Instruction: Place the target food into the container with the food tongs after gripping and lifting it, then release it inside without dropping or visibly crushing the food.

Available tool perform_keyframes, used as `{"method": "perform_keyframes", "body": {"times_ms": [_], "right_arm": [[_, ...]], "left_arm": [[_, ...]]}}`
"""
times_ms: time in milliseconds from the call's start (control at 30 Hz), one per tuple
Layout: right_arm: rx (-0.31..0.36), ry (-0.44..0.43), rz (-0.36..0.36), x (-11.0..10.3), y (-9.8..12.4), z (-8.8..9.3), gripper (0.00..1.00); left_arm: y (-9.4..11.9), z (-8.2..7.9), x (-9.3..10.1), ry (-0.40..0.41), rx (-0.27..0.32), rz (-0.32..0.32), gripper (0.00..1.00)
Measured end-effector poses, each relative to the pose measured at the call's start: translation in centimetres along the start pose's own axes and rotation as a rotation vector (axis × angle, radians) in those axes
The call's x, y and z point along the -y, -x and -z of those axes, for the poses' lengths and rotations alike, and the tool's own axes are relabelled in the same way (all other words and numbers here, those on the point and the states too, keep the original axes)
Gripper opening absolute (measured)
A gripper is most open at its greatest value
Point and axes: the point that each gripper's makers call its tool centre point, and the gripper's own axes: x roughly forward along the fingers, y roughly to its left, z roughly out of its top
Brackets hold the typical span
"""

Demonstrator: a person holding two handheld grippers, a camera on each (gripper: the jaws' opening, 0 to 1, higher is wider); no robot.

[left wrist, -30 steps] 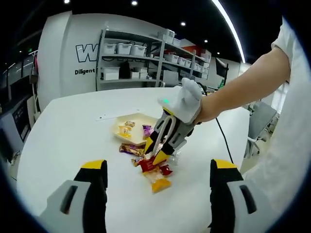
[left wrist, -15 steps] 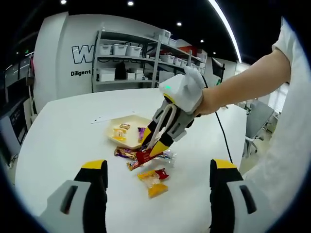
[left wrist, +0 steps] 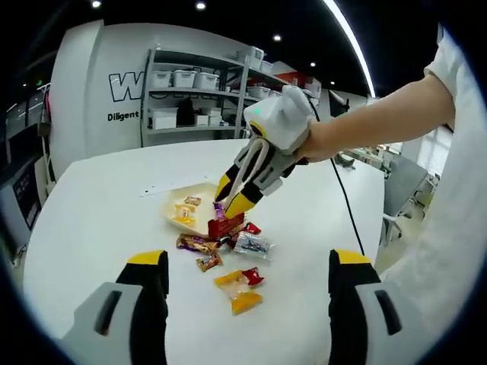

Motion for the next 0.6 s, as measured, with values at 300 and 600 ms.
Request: {"method": "perform_keyframes", "body": {"times_ms": [300, 600], "right_arm": [[0.001, -0.011, 0.050, 2.9, 0.8, -0.4, 0.16], [-0.003, 0.027, -0.017, -0.4, -0.2, 0.0, 0.17]], "left_arm": [[0.5, 0.2, -0.3, 0.006, 0.000, -0.014, 0.84], [0.6, 0.6, -0.3, 0.010, -0.002, -0.016, 0.84]]}}
